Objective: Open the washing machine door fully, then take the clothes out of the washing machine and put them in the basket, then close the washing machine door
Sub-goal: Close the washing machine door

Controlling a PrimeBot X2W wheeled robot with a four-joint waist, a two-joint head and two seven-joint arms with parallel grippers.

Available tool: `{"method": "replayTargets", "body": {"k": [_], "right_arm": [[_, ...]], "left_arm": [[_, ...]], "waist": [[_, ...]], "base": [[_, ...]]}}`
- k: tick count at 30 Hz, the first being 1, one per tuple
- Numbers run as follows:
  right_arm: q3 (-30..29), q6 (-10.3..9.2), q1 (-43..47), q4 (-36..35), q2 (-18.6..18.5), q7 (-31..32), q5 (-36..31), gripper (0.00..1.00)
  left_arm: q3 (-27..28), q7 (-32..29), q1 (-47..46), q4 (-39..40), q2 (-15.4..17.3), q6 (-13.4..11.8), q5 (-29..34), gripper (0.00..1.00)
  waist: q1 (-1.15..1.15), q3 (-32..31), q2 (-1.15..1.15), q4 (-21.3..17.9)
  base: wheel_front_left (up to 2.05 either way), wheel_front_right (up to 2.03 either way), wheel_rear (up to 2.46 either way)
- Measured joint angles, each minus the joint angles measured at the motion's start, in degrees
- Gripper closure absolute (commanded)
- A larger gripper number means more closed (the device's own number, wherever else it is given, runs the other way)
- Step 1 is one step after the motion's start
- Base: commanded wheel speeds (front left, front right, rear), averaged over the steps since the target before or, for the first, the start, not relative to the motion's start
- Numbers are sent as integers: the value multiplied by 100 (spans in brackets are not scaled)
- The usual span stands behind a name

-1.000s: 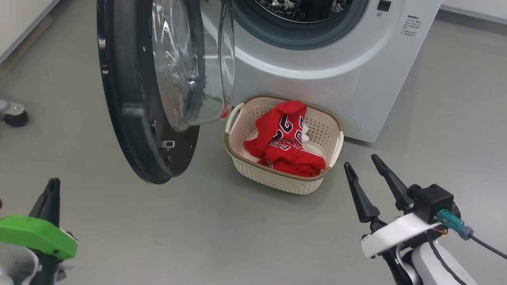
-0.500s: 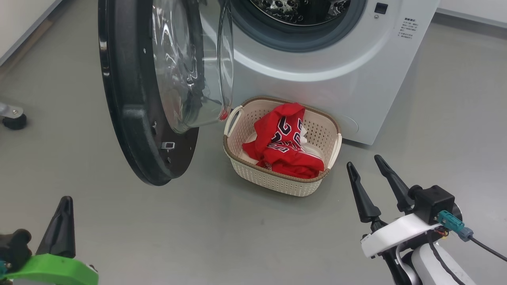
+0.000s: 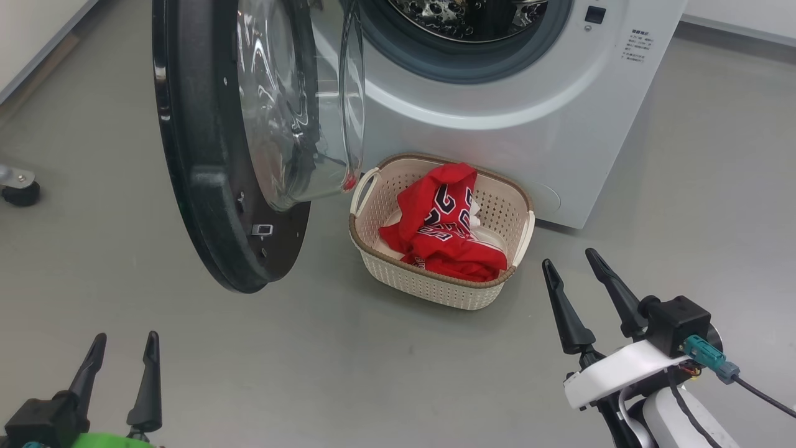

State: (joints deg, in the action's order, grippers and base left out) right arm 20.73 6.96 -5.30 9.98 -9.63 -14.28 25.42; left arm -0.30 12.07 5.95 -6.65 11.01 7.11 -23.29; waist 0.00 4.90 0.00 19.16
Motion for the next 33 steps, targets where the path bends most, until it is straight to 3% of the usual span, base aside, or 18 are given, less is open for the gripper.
{"method": "replayTargets", "body": {"k": [33], "right_arm": [[34,2,52,10,67,0,-85,0]], "left_arm": [[10,219,-14,-469,-94,0,297,0]], "waist": [[0,-105,0,-26]], "base": [[0,0,0]]}}
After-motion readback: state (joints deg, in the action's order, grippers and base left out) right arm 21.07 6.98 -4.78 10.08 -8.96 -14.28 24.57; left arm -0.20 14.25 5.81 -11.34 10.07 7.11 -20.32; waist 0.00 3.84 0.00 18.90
